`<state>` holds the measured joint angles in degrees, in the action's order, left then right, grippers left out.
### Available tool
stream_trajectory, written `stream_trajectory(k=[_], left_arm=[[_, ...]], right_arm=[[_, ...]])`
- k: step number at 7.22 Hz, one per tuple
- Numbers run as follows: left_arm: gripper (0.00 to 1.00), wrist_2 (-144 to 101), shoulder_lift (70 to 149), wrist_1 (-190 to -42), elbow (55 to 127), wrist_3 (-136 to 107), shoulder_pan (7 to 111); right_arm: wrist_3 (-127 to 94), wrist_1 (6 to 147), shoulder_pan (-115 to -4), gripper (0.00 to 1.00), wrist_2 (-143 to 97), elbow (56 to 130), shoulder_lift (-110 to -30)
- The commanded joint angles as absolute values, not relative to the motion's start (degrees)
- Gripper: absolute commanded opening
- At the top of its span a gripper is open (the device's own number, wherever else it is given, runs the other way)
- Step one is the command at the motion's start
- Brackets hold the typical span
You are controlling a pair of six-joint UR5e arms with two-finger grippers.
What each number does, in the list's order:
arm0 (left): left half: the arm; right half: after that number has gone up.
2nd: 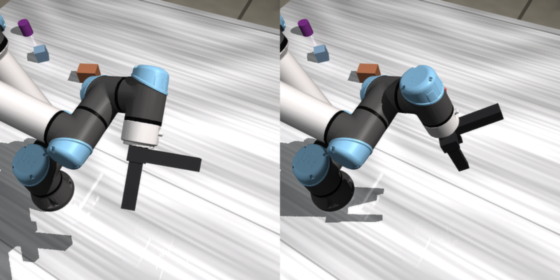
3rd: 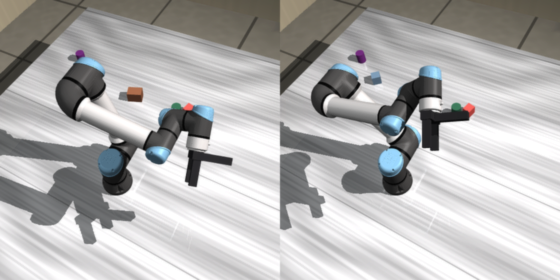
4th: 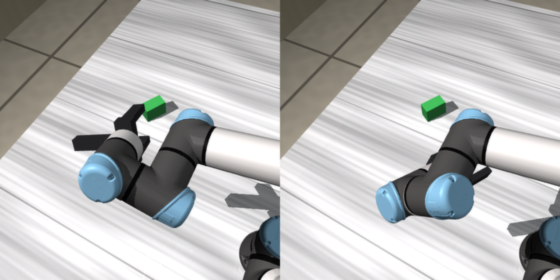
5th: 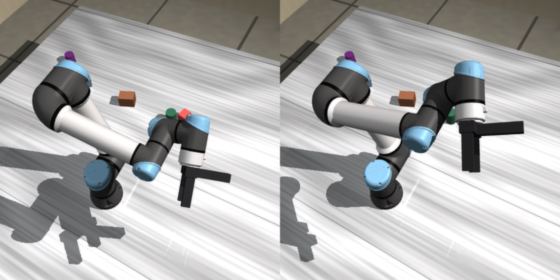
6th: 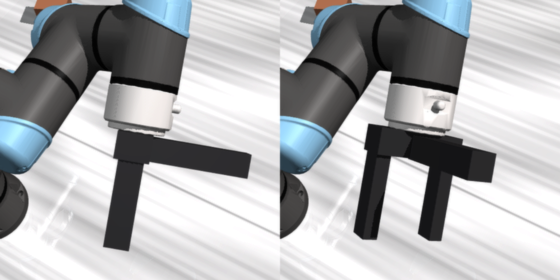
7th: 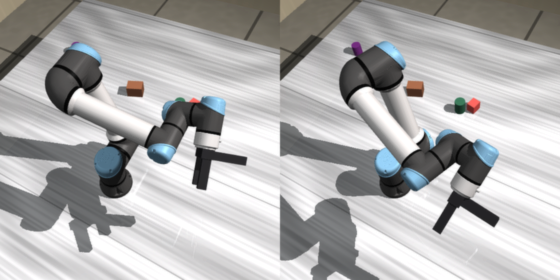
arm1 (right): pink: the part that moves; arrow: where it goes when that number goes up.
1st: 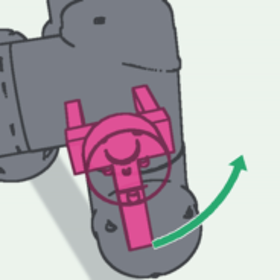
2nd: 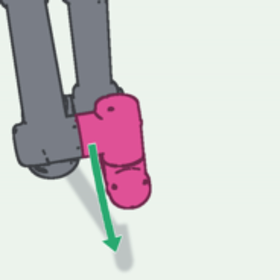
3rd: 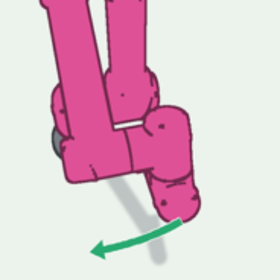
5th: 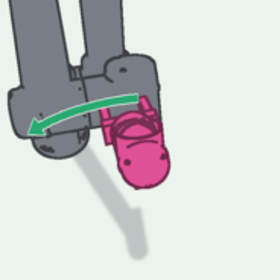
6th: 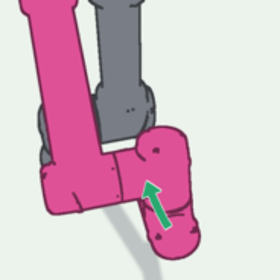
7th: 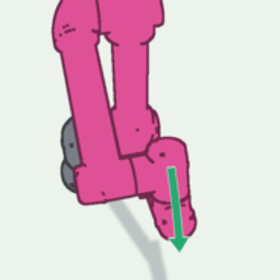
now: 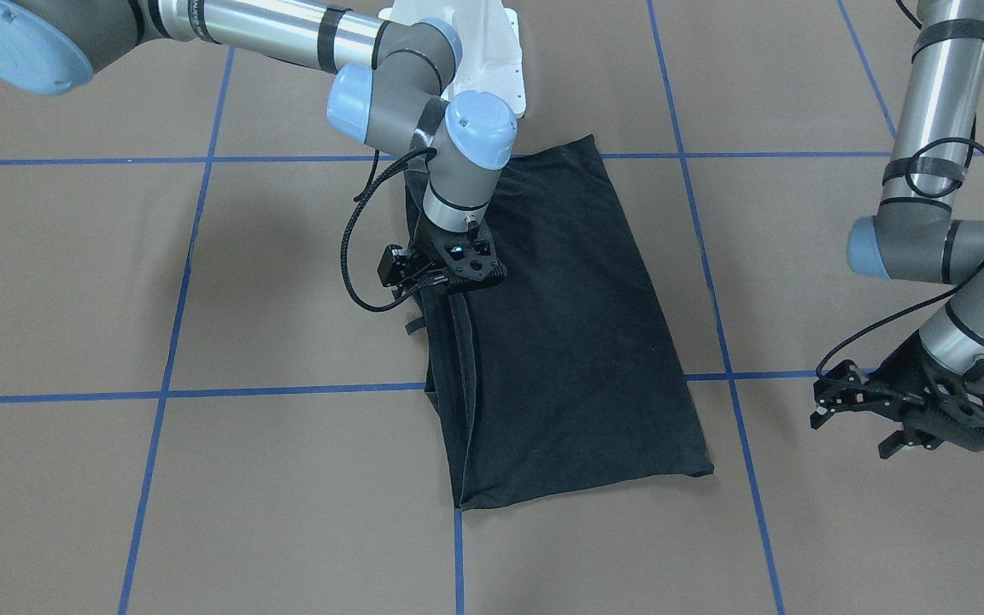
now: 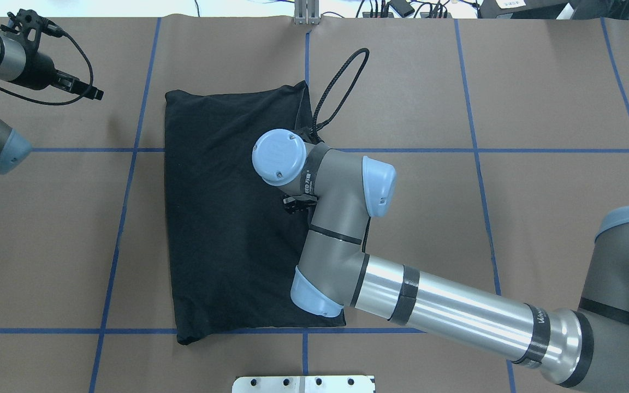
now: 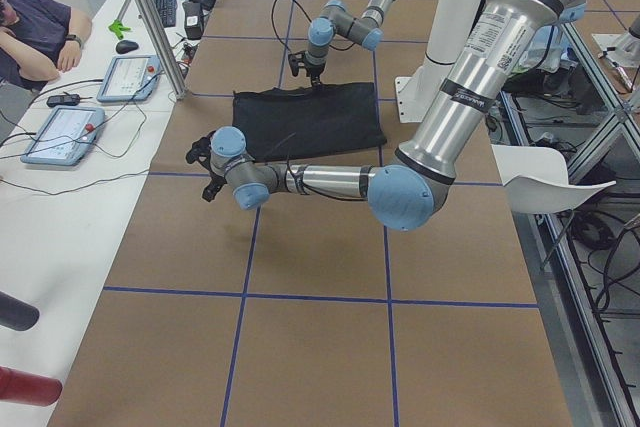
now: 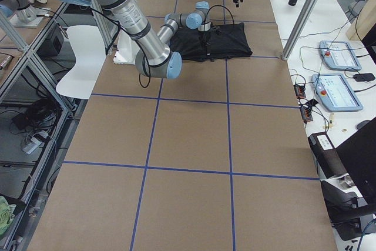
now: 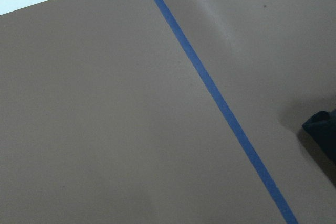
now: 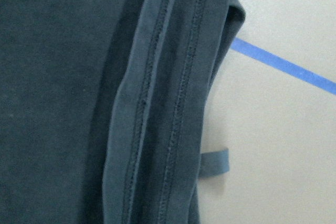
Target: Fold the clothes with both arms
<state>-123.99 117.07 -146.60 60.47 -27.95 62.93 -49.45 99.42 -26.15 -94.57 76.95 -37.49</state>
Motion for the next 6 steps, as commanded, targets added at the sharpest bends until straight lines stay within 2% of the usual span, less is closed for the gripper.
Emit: stream_trajectory(k=[1,3,6], left_arm=[[1.0,-124.0,117.1,-146.6,60.6,-27.9,62.9],[1.0,-124.0,117.1,-146.6,60.6,-28.0,62.9],[1.0,-124.1,117.0,-146.7,63.3,-36.2,62.8]], right_arm=[[-47.7,99.4,-26.6,1.0,-94.7,81.1,-42.2],[-47.6,100.6,-27.4,1.0,-96.8,90.6,-49.3],[-53.4,101.3,-28.3,1.0,-101.1,93.3,-49.1]])
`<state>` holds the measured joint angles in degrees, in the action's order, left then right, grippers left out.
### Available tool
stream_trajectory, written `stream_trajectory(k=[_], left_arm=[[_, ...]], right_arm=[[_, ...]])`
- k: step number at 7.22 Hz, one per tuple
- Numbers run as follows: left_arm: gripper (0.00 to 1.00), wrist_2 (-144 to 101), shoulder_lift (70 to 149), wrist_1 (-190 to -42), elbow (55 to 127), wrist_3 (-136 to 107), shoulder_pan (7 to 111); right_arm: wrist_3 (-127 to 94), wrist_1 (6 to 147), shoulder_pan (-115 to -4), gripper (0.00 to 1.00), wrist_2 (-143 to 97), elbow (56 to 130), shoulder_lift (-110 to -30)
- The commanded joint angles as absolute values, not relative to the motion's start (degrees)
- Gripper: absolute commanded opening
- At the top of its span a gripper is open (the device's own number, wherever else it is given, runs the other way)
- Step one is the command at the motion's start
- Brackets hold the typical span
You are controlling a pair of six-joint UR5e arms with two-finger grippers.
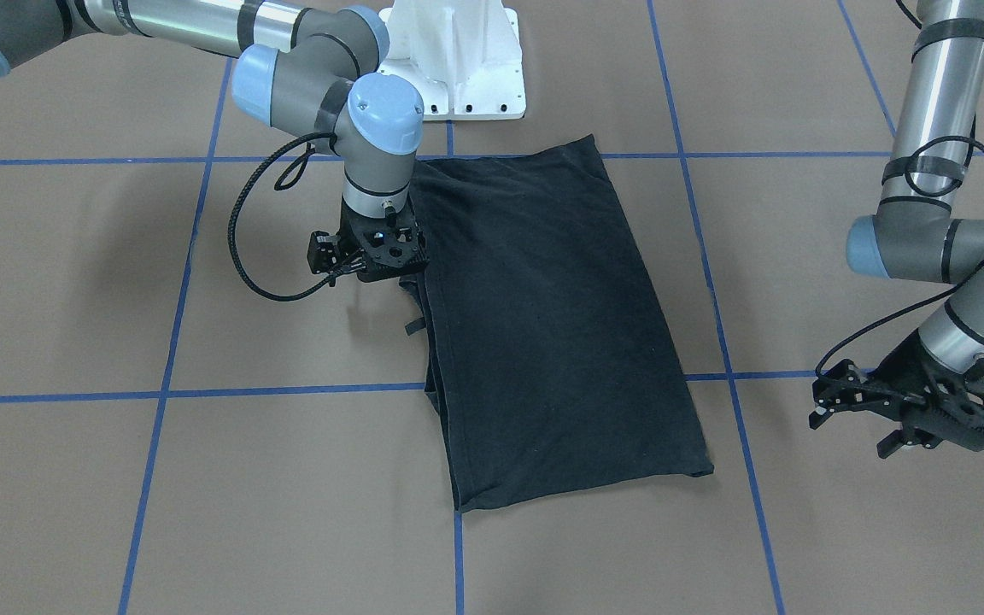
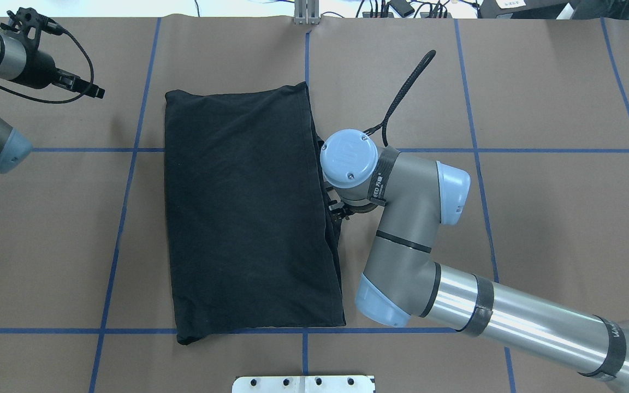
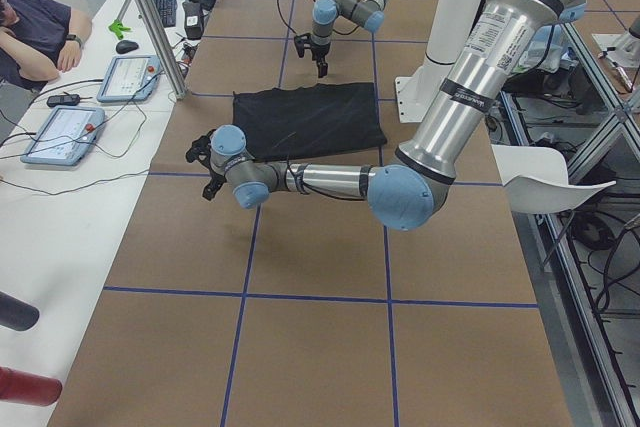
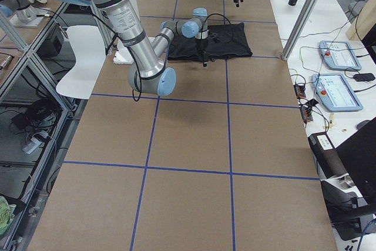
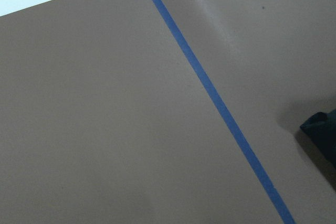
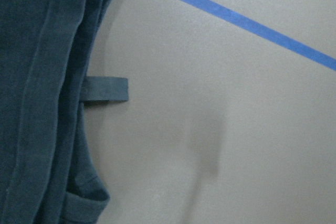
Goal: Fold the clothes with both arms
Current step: 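Withdraw the right gripper while the left gripper moves to the near corner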
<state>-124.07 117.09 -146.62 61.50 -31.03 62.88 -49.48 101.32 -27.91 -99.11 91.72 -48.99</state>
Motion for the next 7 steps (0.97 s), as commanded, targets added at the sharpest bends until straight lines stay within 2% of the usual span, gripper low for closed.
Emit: stream_trajectory(k=[1,3,5,7], left_arm=[[1.0,-124.1,114.1,-147.6,67.2,-40.3,61.4],[1.0,-123.2,106.5,-151.2,77.9,-55.4,55.8],[1.0,-118.3,98.2,-151.4,91.1,-68.1,46.6],[1.0,-110.1,91.3,-151.8,102.3,-82.2,35.6]], right_arm=[[-61.6,101.3,-28.0,1.0,-101.2,95.3,-49.5],[-71.0,99.9,-26.3,1.0,-101.0,103.9,-54.9],[-82.8,88.3,-21.5,1.0,-95.5,108.4,-63.0],[-93.4,87.6,-17.7,1.0,-92.0,113.0,-65.3]])
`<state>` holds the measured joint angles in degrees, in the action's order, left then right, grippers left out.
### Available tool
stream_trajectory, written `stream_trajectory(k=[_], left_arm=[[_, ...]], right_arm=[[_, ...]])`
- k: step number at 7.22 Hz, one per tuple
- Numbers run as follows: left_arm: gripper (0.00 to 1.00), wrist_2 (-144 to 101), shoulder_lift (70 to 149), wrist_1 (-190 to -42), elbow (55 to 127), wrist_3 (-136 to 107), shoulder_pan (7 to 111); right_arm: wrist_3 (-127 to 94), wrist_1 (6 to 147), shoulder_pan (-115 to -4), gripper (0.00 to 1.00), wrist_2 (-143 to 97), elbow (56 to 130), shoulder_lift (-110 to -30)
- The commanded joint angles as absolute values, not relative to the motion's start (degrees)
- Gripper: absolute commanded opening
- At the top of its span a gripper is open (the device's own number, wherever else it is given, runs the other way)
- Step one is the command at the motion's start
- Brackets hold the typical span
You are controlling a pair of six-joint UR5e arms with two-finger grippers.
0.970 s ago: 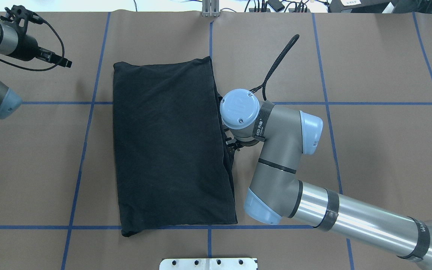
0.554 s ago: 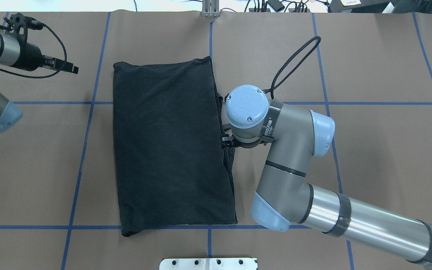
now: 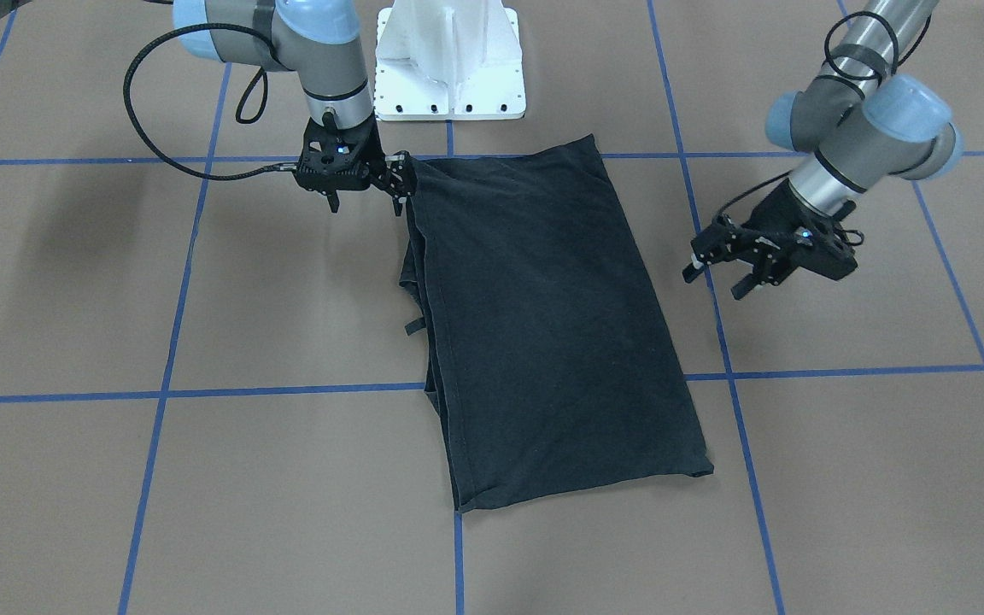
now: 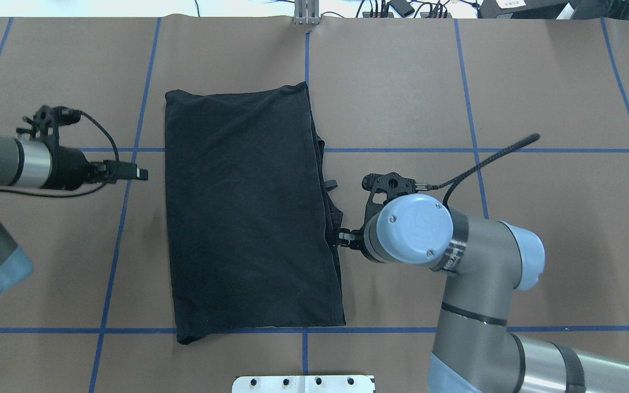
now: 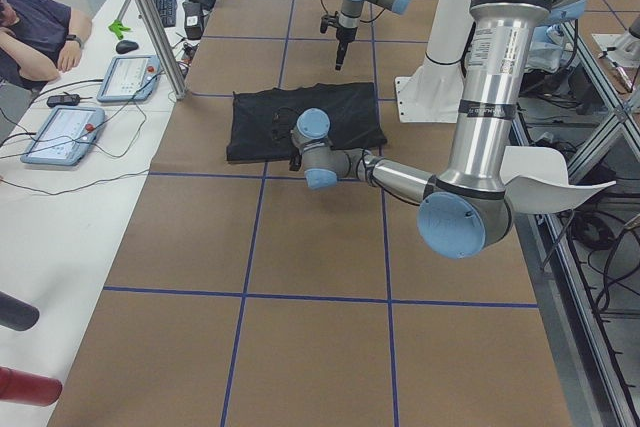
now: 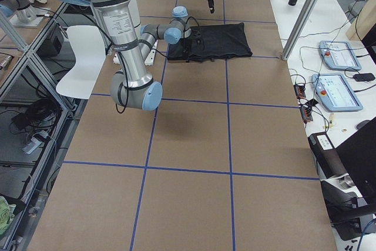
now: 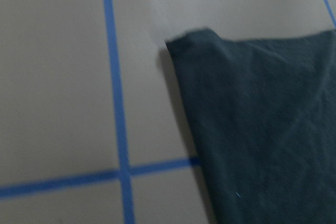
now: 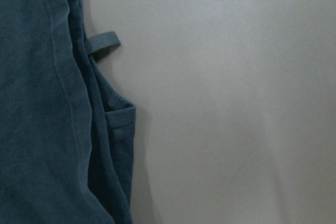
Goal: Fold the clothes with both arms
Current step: 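Withdraw the right gripper while the left gripper moves to the near corner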
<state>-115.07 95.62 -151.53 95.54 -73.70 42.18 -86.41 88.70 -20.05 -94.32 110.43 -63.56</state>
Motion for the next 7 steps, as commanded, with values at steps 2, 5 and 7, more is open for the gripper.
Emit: stream_trajectory(k=[2,5,7], left_arm=[[1.0,-98.2,86.5,-152.0,108.5,-95.9,23.3],[1.0,-79.1,83.9,-151.4,110.7,-114.9,6.7],[1.0,-77.2,84.2,-147.3,110.7,-115.6,4.7]], right_arm=[[-95.2,87.6,-16.7,1.0,-90.6,114.8,-66.1],[-95.1,87.6,-16.7,1.0,-90.6,114.7,-66.2],[-95.1,87.6,-16.4,1.0,-90.6,114.6,-66.2]])
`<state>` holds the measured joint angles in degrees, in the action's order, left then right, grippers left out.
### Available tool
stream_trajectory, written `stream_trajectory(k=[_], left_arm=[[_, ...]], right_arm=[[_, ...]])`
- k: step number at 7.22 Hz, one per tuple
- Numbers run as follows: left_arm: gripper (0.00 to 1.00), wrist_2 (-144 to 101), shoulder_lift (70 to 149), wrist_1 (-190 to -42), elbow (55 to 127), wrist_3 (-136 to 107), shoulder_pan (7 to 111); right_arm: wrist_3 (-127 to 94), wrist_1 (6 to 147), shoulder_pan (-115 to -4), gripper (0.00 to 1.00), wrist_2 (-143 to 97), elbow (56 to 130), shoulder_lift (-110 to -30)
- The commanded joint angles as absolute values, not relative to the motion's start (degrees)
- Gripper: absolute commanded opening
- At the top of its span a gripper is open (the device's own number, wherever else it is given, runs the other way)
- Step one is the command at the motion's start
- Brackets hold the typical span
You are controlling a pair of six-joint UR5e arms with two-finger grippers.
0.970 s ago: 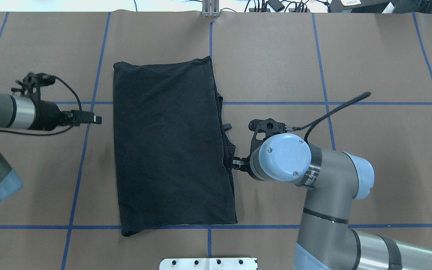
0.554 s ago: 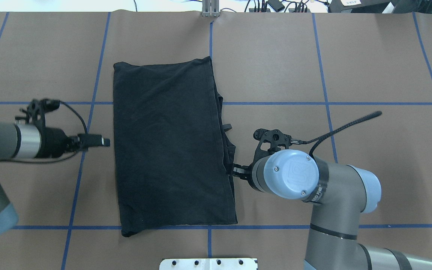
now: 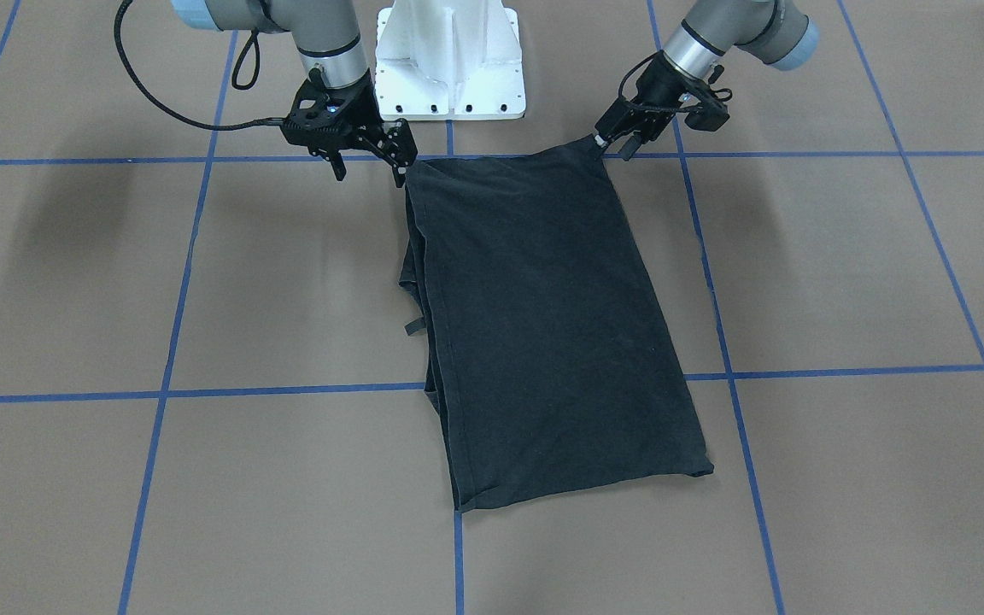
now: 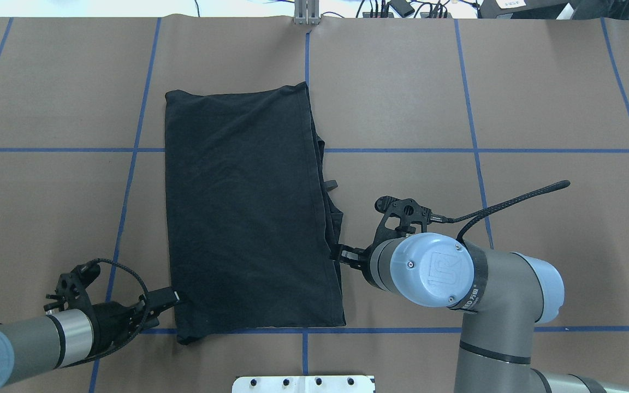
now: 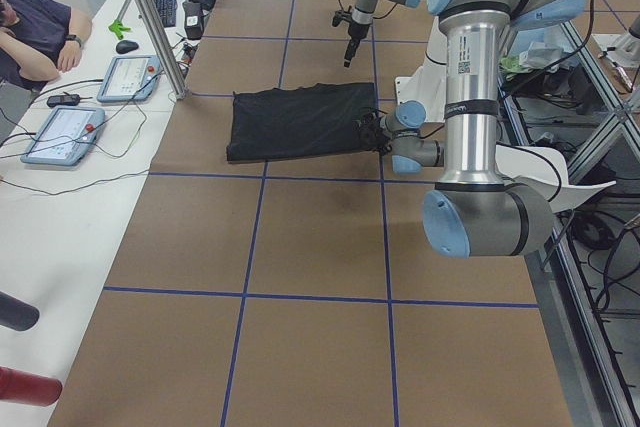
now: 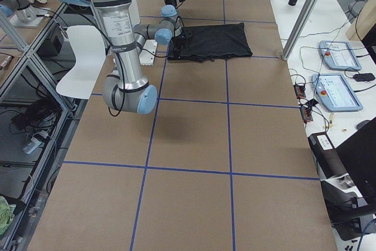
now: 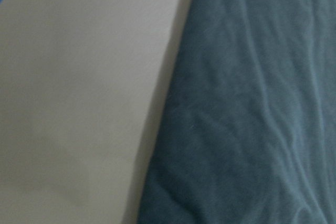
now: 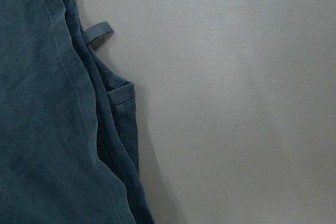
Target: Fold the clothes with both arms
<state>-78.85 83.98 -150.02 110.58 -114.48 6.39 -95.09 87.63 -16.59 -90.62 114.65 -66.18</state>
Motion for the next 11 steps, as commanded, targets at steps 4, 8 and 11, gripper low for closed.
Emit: stream_trajectory(k=[4,8,11], left_arm=[[0.64,-77.5,86.6,-144.8,110.7,-115.5,4.0],[0.42,-77.7,86.9,-144.8,111.8,-115.4,2.9],[0.0,-77.8,86.7,-144.9,111.8,-115.4,2.9]], right_arm=[[-95.1,87.6,-15.8,1.0,-90.5,114.5,-66.3],[-95.1,87.6,-15.8,1.0,-90.5,114.5,-66.2],[-95.1,87.6,-15.6,1.0,-90.5,114.4,-66.2]])
